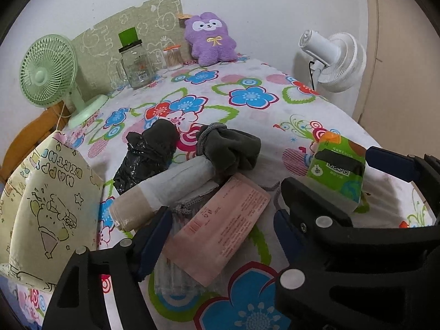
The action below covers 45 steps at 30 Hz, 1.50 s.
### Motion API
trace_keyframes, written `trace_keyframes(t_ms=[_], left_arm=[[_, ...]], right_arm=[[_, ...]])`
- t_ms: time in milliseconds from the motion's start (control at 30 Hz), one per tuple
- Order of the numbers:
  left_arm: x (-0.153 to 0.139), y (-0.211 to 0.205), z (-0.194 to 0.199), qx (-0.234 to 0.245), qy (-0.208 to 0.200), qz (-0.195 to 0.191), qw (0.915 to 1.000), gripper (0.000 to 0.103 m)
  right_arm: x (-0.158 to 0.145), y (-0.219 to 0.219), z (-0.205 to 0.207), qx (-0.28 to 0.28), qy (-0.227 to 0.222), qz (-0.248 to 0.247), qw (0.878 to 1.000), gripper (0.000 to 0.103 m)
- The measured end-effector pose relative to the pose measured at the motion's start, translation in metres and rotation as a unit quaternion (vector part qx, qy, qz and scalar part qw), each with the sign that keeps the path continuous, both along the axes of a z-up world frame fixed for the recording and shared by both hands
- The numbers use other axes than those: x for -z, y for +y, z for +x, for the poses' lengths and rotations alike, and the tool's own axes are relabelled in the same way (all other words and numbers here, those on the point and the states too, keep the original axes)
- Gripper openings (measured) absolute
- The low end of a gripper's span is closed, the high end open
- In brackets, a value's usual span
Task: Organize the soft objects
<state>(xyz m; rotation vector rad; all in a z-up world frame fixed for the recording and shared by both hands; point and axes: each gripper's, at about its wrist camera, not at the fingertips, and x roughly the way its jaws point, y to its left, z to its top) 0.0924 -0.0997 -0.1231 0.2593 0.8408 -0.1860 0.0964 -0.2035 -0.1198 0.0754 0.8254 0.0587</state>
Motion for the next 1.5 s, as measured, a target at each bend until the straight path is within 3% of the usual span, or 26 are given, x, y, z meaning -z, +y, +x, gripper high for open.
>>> trace_keyframes(t_ms=[400, 633, 967, 1133, 1300, 1367, 1500], left_arm=[[0.005, -0.008, 0.000, -0.002, -0.015, 0.040, 0.9991, 0.053], [0.004, -0.009, -0.003, -0.005, -0.017, 0.047, 0.9987, 0.046], [0.002, -0.013, -0.014, -0.002, -0.019, 0.046, 0.9987, 0.042], [0.000, -0.015, -0.019, 0.003, -0.017, 0.036, 0.9992, 0.042], [-0.002, -0.015, -0.019, 0.000, -0.014, 0.023, 0.9996, 0.041], [-0.003, -0.016, -0.020, 0.003, -0.015, 0.014, 0.9998, 0.041], [-0.004, -0.019, -0.017, 0.006, -0.013, 0.007, 0.9999, 0.041]], right_arm=[[0.011, -0.005, 0.009, 0.007, 0.010, -0.003, 1.000, 0.095], [0.013, -0.007, 0.007, 0.014, 0.011, -0.002, 1.000, 0.090], [0.013, -0.010, -0.004, 0.017, 0.013, -0.004, 1.000, 0.060], [0.011, -0.010, -0.010, 0.009, 0.013, 0.001, 1.000, 0.049], [0.007, -0.015, -0.011, 0.006, 0.015, 0.008, 1.000, 0.054], [0.005, -0.018, -0.011, 0.012, 0.016, 0.011, 1.000, 0.070], [0.002, -0.021, -0.009, 0.014, 0.003, -0.002, 1.000, 0.081]])
